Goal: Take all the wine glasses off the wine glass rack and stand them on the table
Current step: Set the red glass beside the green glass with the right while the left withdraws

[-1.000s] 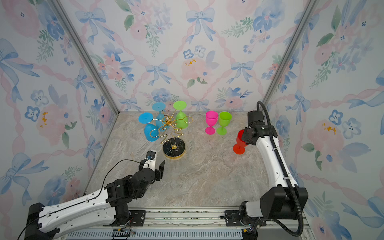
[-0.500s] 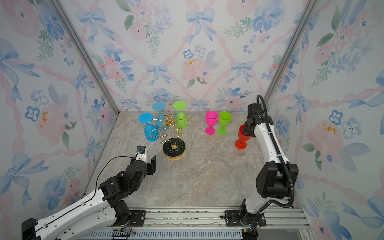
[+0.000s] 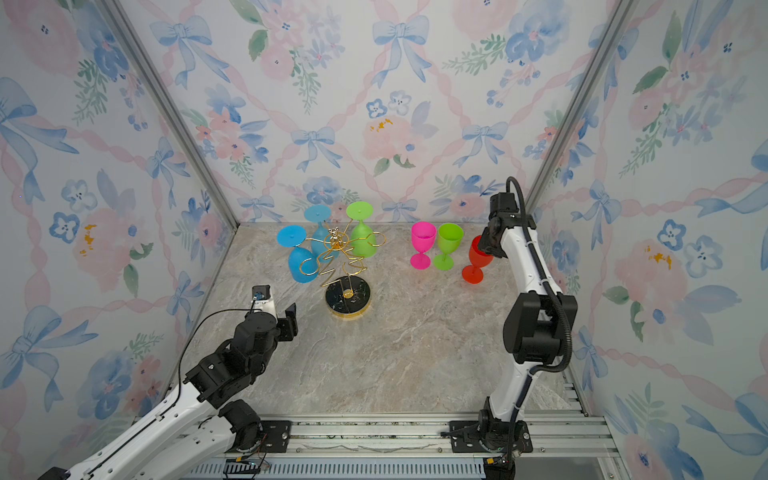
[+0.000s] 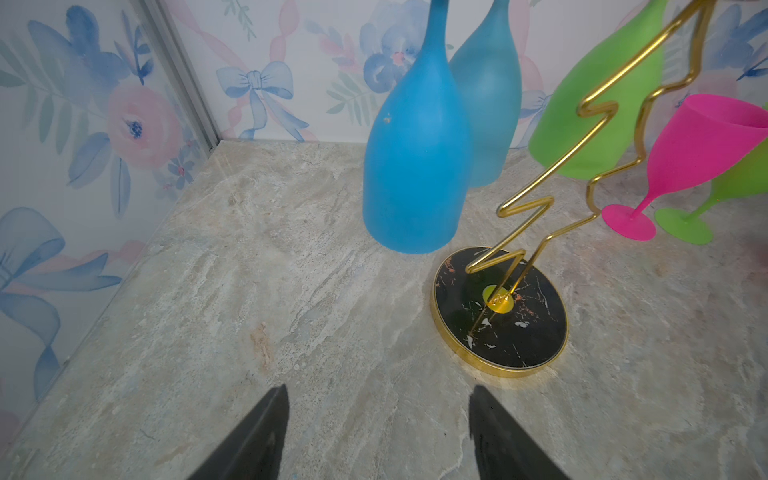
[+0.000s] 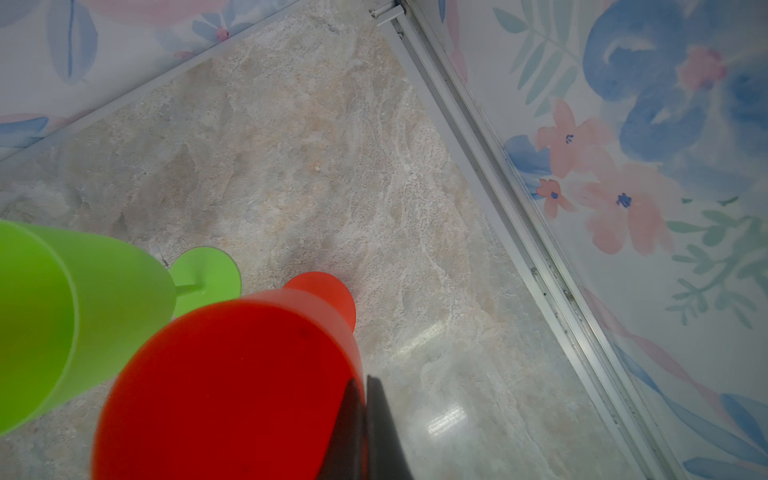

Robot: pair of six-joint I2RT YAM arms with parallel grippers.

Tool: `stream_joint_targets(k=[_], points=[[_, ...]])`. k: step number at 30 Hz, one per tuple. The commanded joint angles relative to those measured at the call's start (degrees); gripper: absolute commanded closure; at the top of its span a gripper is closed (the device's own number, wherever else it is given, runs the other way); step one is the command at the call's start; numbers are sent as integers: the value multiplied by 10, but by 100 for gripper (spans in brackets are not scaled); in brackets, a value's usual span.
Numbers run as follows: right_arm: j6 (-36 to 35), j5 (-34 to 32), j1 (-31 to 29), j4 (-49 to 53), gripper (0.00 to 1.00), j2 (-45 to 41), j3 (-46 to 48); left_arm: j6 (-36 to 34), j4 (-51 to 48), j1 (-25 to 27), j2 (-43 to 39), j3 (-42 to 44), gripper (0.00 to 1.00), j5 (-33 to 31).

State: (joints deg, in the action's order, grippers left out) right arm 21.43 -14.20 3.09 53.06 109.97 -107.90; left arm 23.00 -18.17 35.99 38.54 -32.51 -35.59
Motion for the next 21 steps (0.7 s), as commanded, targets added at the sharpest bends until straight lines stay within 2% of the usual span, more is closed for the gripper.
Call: stream_joint_targets(k=[1,11,21], points=[[-5,11,7,25,100,30,-55,-3,-10,-33,-3,-2,30,2],[1,18,12,40,100,99,-138,5,-8,-105,-8,-2,30,15],[6,26,11,64,100,165,-222,8,-8,-125,-11,-2,30,13]])
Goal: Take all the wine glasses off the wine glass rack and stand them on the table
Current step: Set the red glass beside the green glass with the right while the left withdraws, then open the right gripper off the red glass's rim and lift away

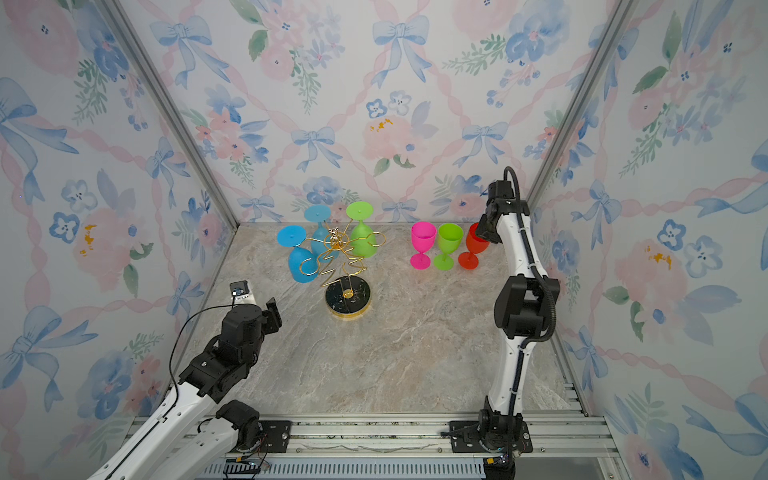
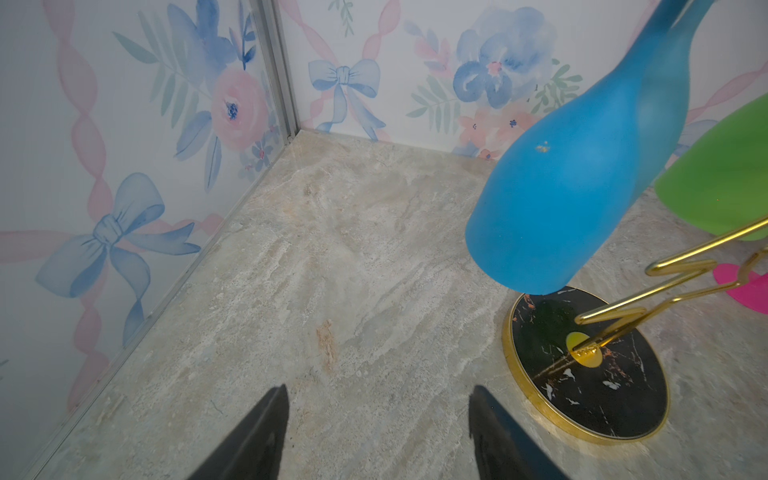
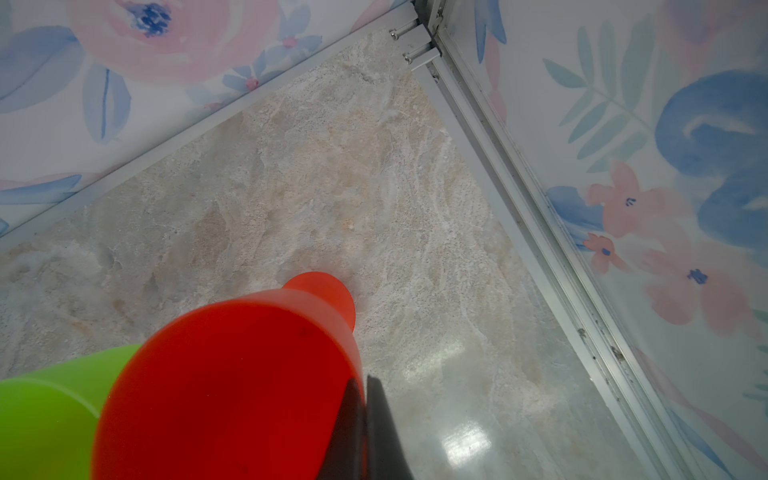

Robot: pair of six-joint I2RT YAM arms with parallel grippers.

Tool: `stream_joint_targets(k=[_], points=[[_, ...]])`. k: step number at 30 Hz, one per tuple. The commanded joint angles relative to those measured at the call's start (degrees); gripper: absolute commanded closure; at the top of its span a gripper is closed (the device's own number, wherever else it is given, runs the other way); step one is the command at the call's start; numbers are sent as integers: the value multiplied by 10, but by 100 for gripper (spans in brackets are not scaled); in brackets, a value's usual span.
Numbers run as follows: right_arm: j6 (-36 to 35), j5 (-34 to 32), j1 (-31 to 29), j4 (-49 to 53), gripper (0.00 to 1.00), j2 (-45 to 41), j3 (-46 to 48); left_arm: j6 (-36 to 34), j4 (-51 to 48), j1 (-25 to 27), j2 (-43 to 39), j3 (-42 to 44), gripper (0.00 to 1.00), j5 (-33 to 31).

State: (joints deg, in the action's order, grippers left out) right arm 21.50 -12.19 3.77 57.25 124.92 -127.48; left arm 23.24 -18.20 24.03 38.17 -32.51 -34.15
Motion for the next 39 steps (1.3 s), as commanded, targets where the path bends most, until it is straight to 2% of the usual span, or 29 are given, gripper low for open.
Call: stream_joint_targets(k=[1,8,22,27,39], points=[[6,5,5,22,100,19,-31,7,-8,-6,-10,-2,30,-6],[9,11,5,34,100,44,-62,8,-7,-7,-21,1,30,-23],[11,10,4,29,100,53,-67,8,-7,-9,-22,1,30,-22],[12,10,4,26,93,55,-68,9,-7,-10,-23,1,30,-22],[17,24,4,20,92,61,-66,7,-8,-10,-22,1,29,-21]])
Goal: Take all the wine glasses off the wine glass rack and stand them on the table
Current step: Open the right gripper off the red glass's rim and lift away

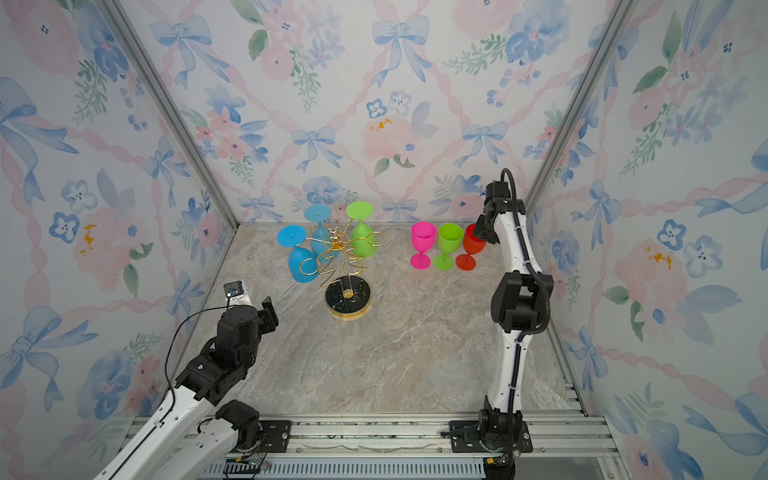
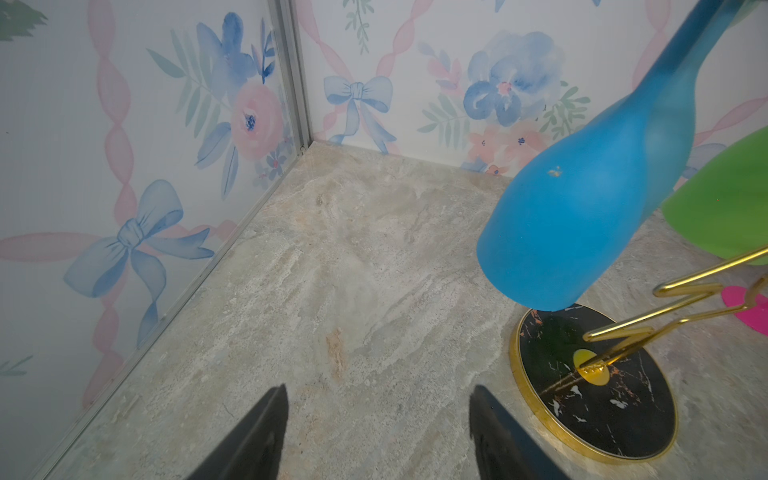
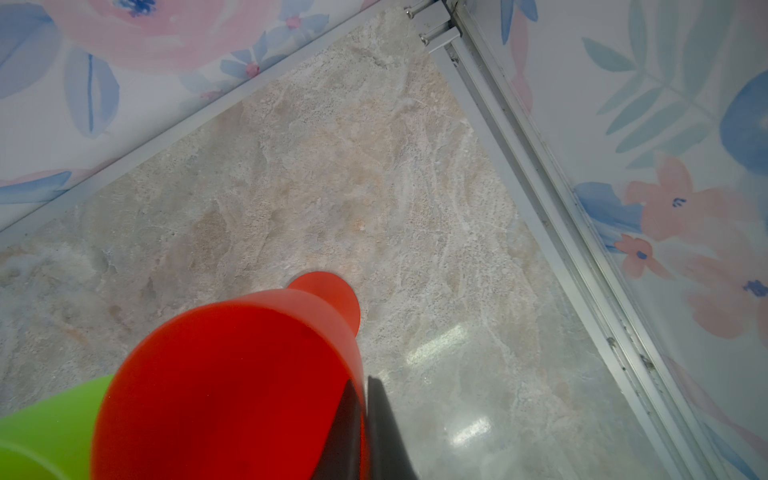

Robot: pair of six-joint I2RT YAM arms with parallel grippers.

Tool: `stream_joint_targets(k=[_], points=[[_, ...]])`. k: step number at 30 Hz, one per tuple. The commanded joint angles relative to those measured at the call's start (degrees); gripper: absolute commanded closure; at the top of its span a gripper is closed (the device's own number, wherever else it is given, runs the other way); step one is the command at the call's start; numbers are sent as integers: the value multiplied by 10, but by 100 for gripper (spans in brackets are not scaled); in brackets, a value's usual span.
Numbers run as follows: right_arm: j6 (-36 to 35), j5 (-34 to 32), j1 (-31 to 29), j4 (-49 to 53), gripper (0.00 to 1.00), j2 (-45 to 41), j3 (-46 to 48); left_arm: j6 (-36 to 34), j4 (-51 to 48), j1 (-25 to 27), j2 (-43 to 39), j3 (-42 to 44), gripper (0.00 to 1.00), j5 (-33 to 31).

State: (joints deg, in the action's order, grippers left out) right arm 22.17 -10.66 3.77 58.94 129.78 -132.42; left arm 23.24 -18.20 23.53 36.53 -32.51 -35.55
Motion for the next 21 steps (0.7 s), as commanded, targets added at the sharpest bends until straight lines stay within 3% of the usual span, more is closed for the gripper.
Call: stream_joint_targets(k=[1,6,10,18,21], points=[[10,9,3,3,92,14,-17,7,-7,-5,-5,0,29,-7],[13,8,3,0,87,12,-16,7,-7,-5,-5,1,29,-7],[13,11,4,-1,76,9,-16,7,-8,-5,-5,1,29,-6],[19,13,5,-7,72,-12,-17,7,-8,-6,-3,1,29,-7],[17,12,5,-10,67,-24,-18,7,-8,-8,-1,1,29,-4]])
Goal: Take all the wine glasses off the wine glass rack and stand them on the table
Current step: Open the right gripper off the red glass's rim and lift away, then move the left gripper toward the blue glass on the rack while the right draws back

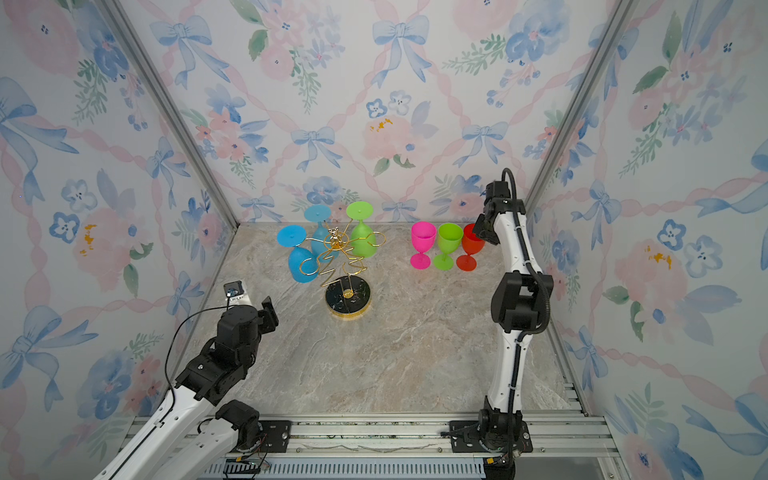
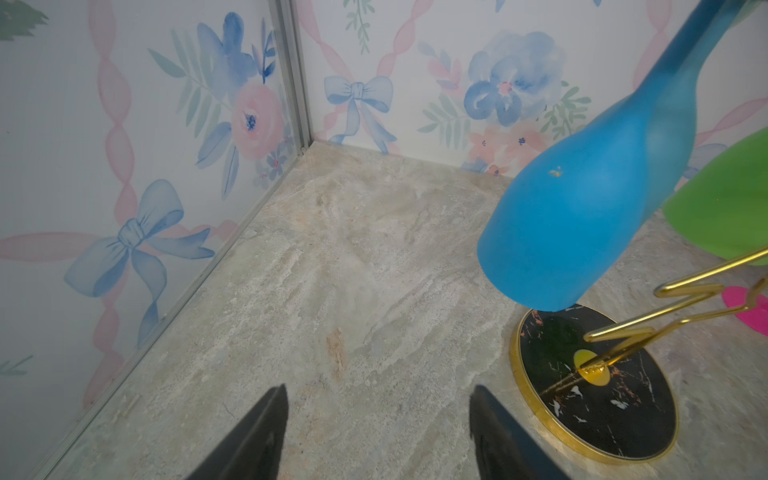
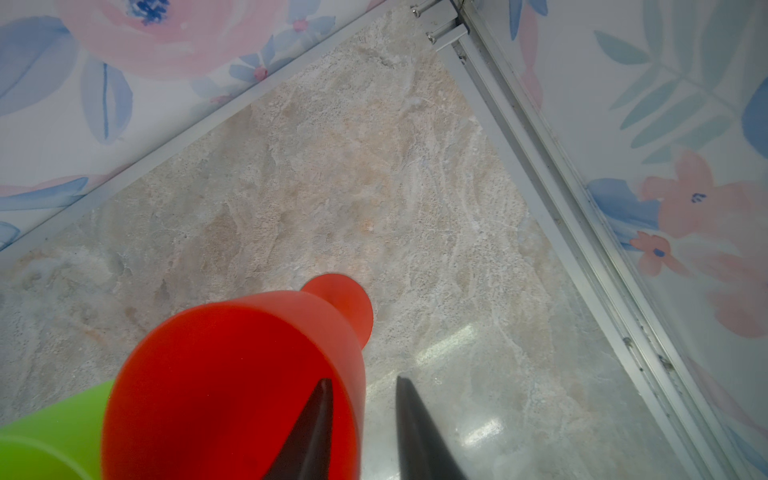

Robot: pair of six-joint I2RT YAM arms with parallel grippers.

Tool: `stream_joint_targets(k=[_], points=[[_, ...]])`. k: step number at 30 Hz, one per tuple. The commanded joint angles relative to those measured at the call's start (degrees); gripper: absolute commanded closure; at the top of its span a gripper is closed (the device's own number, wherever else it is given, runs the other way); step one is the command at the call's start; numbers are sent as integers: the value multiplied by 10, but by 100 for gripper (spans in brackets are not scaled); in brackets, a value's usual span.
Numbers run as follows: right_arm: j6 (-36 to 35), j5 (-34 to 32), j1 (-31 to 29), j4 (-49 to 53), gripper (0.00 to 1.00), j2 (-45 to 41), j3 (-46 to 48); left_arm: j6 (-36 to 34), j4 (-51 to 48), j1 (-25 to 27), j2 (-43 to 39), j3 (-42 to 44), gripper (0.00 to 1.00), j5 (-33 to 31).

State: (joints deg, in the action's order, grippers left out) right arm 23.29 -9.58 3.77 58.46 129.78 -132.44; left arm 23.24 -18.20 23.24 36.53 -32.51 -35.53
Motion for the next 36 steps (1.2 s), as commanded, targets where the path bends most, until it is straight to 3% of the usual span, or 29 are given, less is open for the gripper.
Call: stream_joint_targets(k=[1,9,13,15,21,29,36], points=[[5,1,6,-5,65,-29,-17,7,-8,-5,-1,1,29,-4],[2,4,8,-4,49,-82,-4,7,-7,-8,-2,0,29,1],[-15,52,7,-8,44,-131,31,9,-8,-11,-1,-1,29,4],[-24,90,7,-22,43,-162,68,10,-7,-17,0,-2,29,9],[-33,174,3,-162,23,-322,286,12,-7,-46,15,-8,29,50],[-32,272,-14,-238,20,-484,450,27,4,-116,37,-17,29,135],[-76,293,-98,-272,19,-559,564,44,12,-236,77,-61,26,310]])
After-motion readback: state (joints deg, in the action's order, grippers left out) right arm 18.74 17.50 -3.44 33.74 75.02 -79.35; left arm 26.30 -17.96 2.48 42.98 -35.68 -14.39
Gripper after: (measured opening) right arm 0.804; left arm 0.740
